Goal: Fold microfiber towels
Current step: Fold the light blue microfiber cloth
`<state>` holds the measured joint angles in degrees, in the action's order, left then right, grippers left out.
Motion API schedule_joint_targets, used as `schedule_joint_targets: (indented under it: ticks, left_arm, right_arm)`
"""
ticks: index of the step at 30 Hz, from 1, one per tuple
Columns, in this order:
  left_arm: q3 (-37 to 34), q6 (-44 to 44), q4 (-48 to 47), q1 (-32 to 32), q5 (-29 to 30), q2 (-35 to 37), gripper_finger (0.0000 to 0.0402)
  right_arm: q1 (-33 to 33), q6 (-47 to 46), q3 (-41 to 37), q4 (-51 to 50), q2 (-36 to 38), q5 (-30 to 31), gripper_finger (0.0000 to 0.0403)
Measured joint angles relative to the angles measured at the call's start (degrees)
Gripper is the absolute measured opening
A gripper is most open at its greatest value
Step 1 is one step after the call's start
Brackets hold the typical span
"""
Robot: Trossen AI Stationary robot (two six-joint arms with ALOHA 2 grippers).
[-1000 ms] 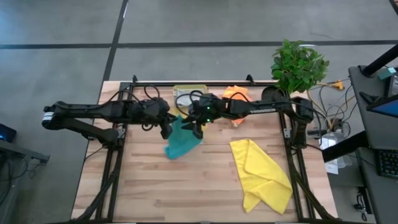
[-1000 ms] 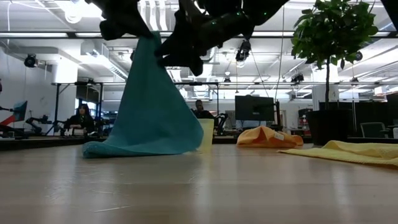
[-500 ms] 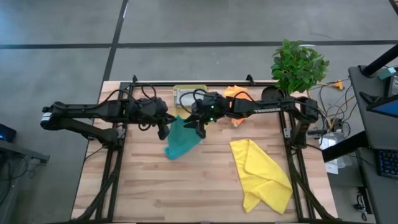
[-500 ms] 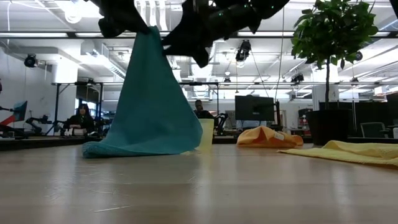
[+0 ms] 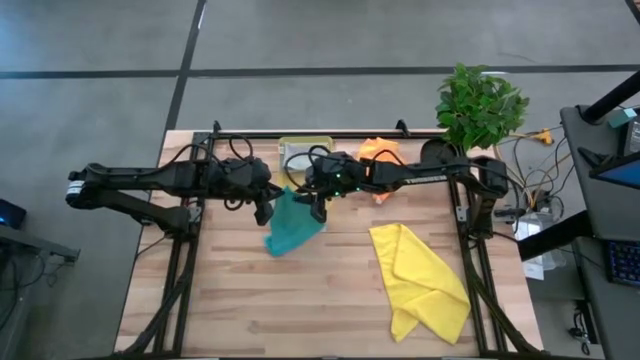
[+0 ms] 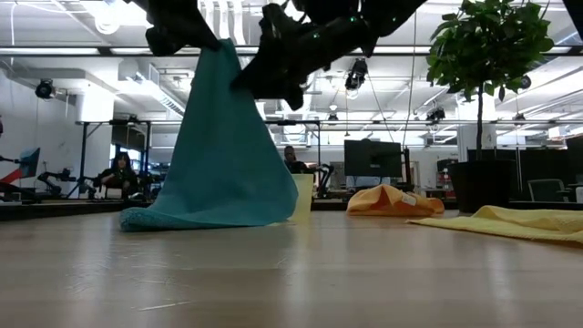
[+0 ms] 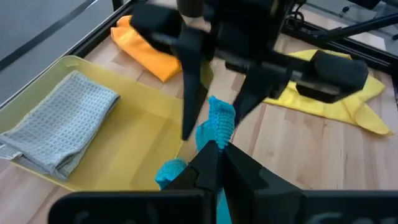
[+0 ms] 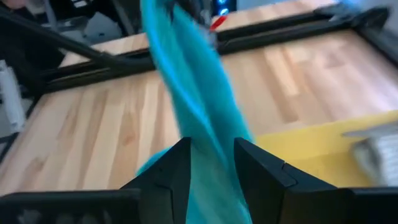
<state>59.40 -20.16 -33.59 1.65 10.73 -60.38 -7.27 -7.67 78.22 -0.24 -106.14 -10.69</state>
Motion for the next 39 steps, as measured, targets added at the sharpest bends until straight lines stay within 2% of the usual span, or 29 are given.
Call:
schedule_joint_targets:
  ticks: [6, 16, 26, 33, 36, 39]
  left_arm:
    - [0.1, 0.0, 0.0, 0.0, 0.0, 0.4, 0.0]
    - [0.2, 1.4, 0.0, 0.0, -0.1, 0.8, 0.0]
    - [0.2, 1.5, 0.1, 0.0, -0.1, 0.9, 0.0]
    - [0.2, 1.5, 0.1, 0.0, -0.1, 1.0, 0.0]
    - [0.3, 1.6, 0.0, 0.0, 0.0, 1.4, 0.0]
    - [0.7, 2.8, 0.1, 0.0, 0.2, 2.3, 0.0]
  right_arm:
    - [0.0, -2.3, -1.3, -2.4, -1.8, -1.7, 0.0106]
    - [0.4, -6.2, -10.5, -2.7, -1.8, -4.4, 0.0081]
    - [1.5, -10.5, -17.8, 5.0, -1.8, -4.9, 0.0059]
    - [1.5, -11.4, -20.2, 4.3, -0.5, -4.9, 0.0011]
    - [1.5, -10.5, -19.7, 0.0, 2.9, -4.8, 0.0009]
    - [1.5, -5.6, -16.4, -10.6, 7.1, -3.7, 0.0008]
